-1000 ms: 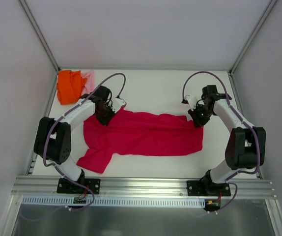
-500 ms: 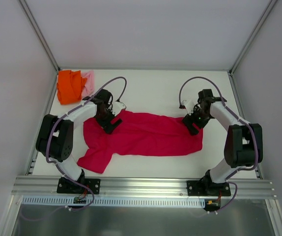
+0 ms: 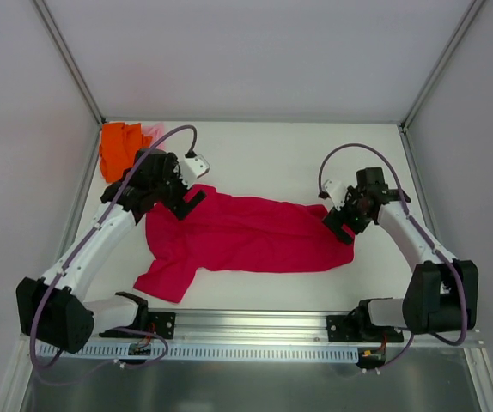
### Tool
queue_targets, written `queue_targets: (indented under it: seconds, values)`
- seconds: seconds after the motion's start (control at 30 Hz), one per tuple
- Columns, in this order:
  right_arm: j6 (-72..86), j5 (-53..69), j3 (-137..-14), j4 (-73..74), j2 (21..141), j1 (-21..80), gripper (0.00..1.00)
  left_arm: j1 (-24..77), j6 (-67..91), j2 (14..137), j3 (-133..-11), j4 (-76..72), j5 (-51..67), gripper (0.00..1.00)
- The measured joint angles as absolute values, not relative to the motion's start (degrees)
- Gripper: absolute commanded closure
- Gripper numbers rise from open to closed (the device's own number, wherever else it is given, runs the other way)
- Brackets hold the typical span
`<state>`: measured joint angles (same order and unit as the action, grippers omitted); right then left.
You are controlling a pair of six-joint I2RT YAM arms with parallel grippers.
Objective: Fold and stack the t-shirts
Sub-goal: Fold the flattened tshirt in 1/3 of the way, then grap the side of the flattened tshirt closest away from the robot with both arms
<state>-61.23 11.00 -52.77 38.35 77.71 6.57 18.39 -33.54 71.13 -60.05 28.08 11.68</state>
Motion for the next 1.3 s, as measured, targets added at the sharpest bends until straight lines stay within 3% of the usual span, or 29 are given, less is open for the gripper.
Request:
queue_targets:
  seconds: [0.2,0.43,0.67,0.93,1.3]
  values:
    - [-62.06,11.66,-52.36,41.43,71.75,6.52,0.07,18.39,-36.80,65.98,-59.99,34.02,11.90,0.05]
    - [-62.78,11.62,-50.50,44.31,67.20,6.50,0.07,18.39,-41.93,61.76,-57.30,46.63,11.38,0.01]
    - [-64.27,12.51,-49.58,47.37,67.37,6.50,0.07,18.41,-44.82,56.90,-55.66,56.86,11.46,0.01]
    - [-64.34,13.47,-49.06,47.40,68.29,6.50,0.07,18.44,-45.91,58.48,-49.10,63.35,11.55,0.01]
    - [-64.14,15.14,-49.30,47.29,69.95,7.16,0.07,19.18,-45.54,64.10,-43.11,61.39,11.38,0.01]
